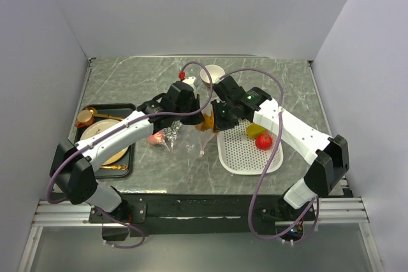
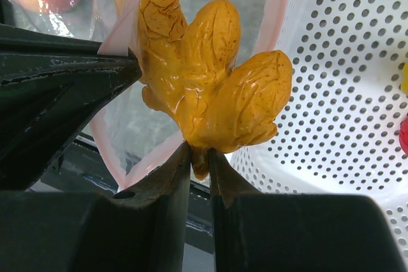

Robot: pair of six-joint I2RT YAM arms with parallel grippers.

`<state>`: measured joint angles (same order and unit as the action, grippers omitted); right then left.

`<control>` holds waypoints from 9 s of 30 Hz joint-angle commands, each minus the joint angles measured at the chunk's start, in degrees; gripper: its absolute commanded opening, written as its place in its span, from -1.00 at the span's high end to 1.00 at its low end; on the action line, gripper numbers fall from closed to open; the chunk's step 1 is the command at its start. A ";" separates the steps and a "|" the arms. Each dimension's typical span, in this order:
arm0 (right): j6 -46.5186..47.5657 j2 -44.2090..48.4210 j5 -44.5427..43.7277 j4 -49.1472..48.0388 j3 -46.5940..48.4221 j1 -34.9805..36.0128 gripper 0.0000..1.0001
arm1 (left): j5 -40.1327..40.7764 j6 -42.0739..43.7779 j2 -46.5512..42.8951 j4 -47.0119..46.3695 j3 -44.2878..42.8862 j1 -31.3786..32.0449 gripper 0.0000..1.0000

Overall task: Place the food in the zip-top bag and seal the zipper
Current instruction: Place the fake vegetable in the zipper food storage bag, then pick up the fake fruit from the bin, then place the fake fruit in the zipper food storage bag, then pick up the fake fruit from the bin.

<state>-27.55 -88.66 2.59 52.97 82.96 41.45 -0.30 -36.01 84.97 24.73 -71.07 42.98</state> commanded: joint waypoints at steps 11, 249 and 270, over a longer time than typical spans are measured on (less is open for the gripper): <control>-1.36 2.44 -3.82 -3.31 0.63 1.26 -0.03 | 0.12 -0.02 -2.00 -1.00 -1.00 0.44 0.99; -17.72 -1.25 -10.24 -23.35 -25.92 -26.33 0.02 | 3.72 -0.03 -7.54 -0.12 0.93 0.44 0.99; -4.89 6.13 10.23 -24.50 -25.66 -26.07 0.46 | 2.93 0.24 -5.78 -0.12 -0.12 0.44 0.99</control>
<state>-37.50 -86.46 7.14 27.46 54.26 15.49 2.83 -36.53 79.35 25.06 -69.34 43.22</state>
